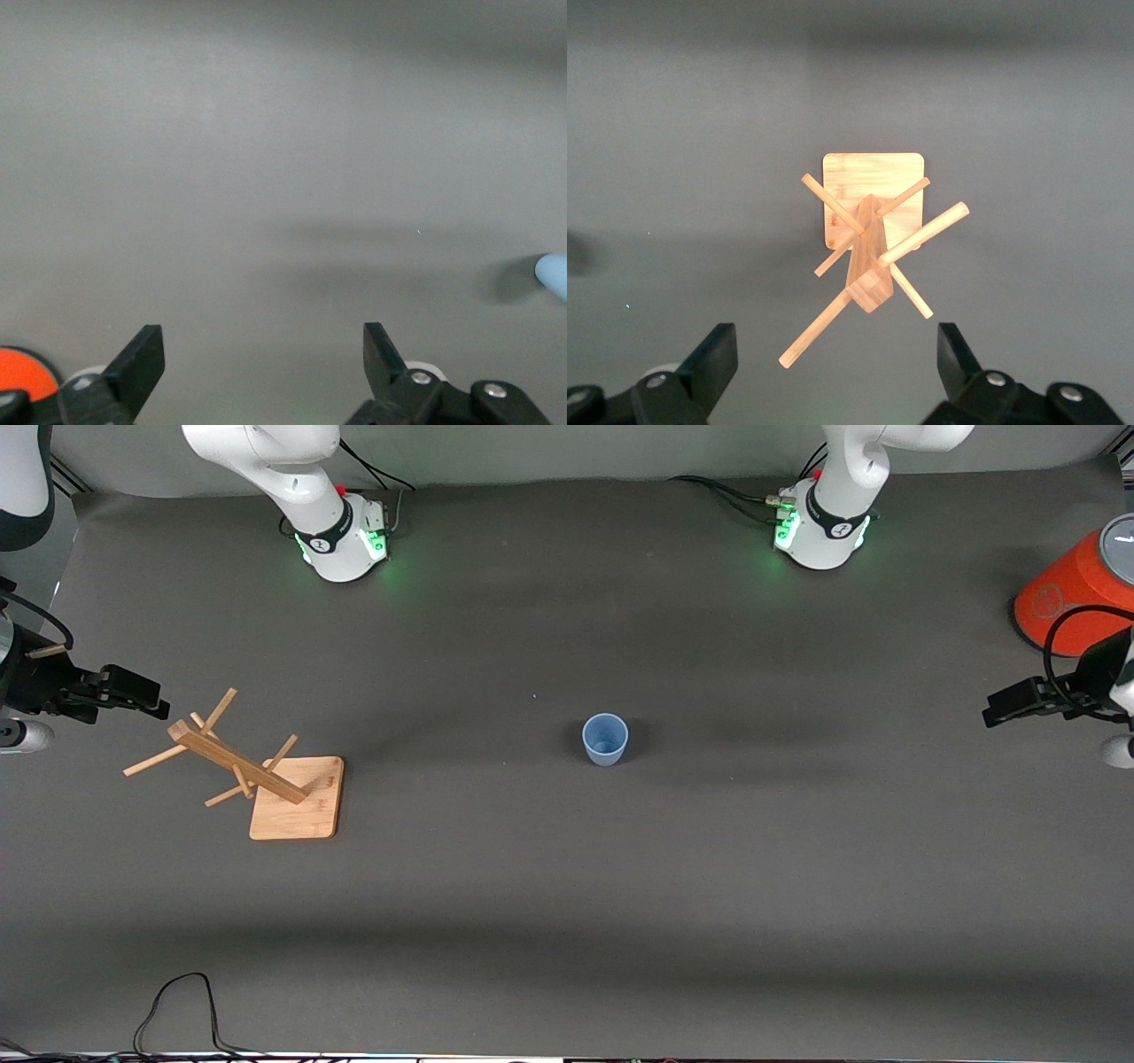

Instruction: Rotate and upright cup with both arms

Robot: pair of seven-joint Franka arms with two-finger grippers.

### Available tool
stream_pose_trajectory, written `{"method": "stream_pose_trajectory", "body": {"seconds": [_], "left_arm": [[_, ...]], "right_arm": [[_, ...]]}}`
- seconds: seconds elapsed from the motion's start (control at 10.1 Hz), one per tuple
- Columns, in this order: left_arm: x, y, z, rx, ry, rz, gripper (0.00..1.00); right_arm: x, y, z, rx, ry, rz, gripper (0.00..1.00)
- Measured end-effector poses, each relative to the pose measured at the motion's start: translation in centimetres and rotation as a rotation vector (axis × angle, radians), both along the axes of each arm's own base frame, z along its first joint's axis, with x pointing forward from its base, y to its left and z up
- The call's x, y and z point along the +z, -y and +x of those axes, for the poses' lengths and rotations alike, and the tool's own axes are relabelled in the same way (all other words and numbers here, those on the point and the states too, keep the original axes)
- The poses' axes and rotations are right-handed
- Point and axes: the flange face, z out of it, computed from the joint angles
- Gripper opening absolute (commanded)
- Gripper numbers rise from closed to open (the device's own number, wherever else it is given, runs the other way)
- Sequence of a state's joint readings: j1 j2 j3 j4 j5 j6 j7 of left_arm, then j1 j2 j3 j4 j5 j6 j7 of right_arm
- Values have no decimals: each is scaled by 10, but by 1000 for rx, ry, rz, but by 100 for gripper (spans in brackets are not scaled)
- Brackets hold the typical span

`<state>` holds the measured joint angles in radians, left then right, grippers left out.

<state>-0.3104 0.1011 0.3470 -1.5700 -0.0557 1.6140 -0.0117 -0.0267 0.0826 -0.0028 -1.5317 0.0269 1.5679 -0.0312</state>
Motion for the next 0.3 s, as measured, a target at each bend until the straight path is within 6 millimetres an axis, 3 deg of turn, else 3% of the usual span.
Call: {"method": "stream_pose_trajectory", "body": {"seconds": [0.3], "left_arm": [[-14, 28, -5, -49, -9, 26, 100]], "right_arm": [[0, 0, 0, 0, 0, 0, 100]]}}
